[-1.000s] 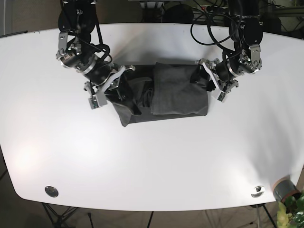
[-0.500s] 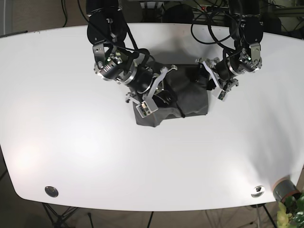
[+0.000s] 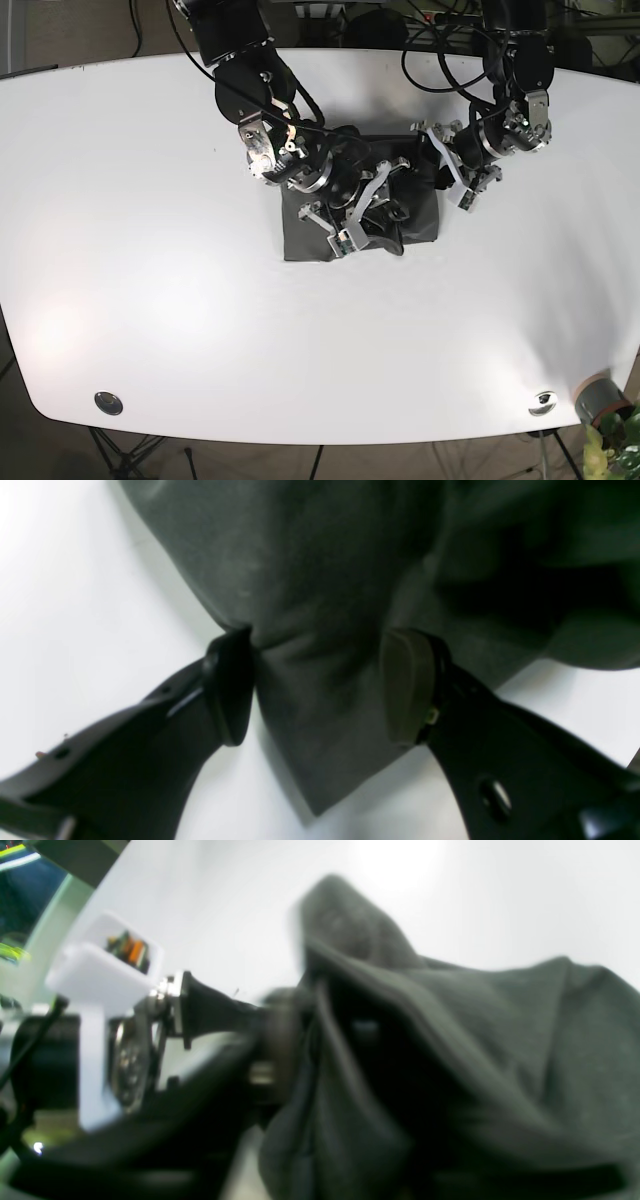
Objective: Fold the T-shirt properly
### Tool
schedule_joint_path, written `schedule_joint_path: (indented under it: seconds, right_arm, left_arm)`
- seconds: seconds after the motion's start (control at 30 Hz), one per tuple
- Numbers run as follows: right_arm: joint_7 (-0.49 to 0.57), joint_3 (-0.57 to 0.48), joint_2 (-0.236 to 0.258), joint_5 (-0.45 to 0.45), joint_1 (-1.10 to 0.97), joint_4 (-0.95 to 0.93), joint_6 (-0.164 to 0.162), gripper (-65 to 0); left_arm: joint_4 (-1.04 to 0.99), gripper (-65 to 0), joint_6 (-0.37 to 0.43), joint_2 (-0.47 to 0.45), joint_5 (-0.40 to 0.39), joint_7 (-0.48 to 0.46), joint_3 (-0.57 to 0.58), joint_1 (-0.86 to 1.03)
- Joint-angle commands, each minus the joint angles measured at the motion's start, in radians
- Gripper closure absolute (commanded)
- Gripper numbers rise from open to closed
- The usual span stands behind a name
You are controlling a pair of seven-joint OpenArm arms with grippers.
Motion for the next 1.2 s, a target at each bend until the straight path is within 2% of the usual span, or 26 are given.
schedule_joint_path:
  seconds: [0.0, 0.1, 0.2, 0.4, 0.63, 0.73, 0.97, 1.07, 1.17]
  right_arm:
    - [0.022, -0.012, -0.009, 0.011, 0.015, 0.016, -0.016, -34.9]
    - [0.022, -0.044, -0.003, 0.011, 0.018, 0.016, -0.035, -45.8]
    - [0.022, -0.045, -0.003, 0.011, 0.011, 0.038, -0.038, -48.8]
    - [0.027, -0.042, 0.041, 0.022, -0.02, 0.142, -0.03, -44.5]
    - [0.027, -0.042, 0.064, 0.022, -0.063, 0.209, -0.03, -43.0]
    - [0.027, -0.042, 0.084, 0.022, -0.083, 0.212, -0.03, -43.0]
    - [0.027, -0.045, 0.086, 0.022, -0.098, 0.156, -0.03, -42.0]
    - [0.027, -0.048, 0.081, 0.022, -0.094, 0.091, -0.03, -35.5]
    - [0.027, -0.048, 0.043, 0.011, -0.083, 0.01, -0.03, -28.9]
  left_arm:
    - [0.008, -36.5, -0.001, -0.008, 0.008, 0.024, 0.0, 0.001]
    - [0.008, -36.5, -0.001, -0.008, 0.006, 0.024, 0.0, -0.003]
    - [0.015, -36.5, -0.005, -0.008, 0.002, 0.024, -0.002, -0.003]
    - [0.09, -36.5, -0.006, -0.003, -0.003, 0.024, -0.016, 0.001]
    - [0.248, -36.5, -0.006, 0.001, -0.005, 0.024, -0.132, 0.034]
    - [0.308, -36.5, -0.006, 0.0, -0.005, 0.024, -0.226, 0.074]
    - [0.303, -36.5, -0.006, -0.006, -0.003, 0.025, -0.527, 0.092]
    - [0.28, -36.5, -0.006, -0.009, -0.002, 0.024, -0.614, 0.09]
    - [0.28, -36.5, -0.006, -0.032, -0.002, 0.024, -0.657, 0.089]
